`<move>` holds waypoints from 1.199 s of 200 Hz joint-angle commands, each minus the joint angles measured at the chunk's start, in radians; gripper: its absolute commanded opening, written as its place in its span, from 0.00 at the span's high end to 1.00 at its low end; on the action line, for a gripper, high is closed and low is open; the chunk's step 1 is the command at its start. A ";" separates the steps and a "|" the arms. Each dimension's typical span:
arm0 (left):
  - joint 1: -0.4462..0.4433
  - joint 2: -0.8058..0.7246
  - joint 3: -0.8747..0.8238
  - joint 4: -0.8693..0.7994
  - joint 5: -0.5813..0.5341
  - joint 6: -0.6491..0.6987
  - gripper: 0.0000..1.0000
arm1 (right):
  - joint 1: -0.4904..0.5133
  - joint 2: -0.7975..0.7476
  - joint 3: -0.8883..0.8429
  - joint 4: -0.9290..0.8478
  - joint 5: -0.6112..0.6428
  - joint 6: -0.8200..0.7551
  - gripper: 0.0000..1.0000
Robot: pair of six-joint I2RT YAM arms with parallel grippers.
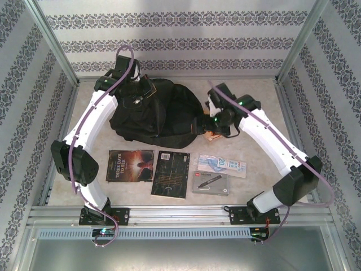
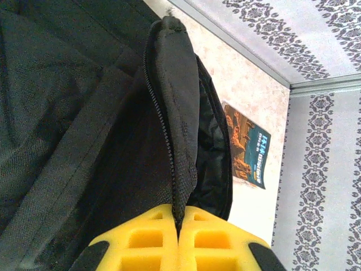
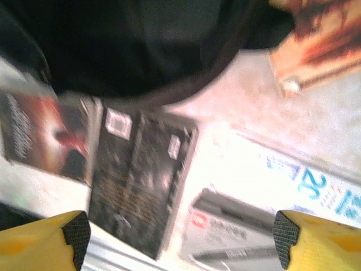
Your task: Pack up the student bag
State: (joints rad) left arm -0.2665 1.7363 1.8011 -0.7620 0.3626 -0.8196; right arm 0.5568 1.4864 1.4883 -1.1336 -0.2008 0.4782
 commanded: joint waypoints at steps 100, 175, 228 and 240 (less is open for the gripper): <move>-0.033 -0.049 -0.120 0.099 0.068 -0.036 1.00 | 0.493 0.089 -0.343 -0.102 0.223 0.021 0.13; -0.033 -0.075 -0.155 0.091 0.071 -0.028 1.00 | 0.433 0.249 -0.395 0.004 0.340 0.163 0.02; -0.033 -0.081 -0.157 0.076 0.069 -0.021 1.00 | 0.234 0.289 -0.326 0.065 0.411 0.212 0.02; -0.033 -0.080 -0.154 0.076 0.070 -0.020 1.00 | 0.188 0.279 -0.312 0.071 0.399 0.204 0.02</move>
State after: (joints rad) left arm -0.2890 1.6882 1.6531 -0.6834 0.4179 -0.8463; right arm 0.8158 1.7741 1.1320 -1.0870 0.1448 0.6533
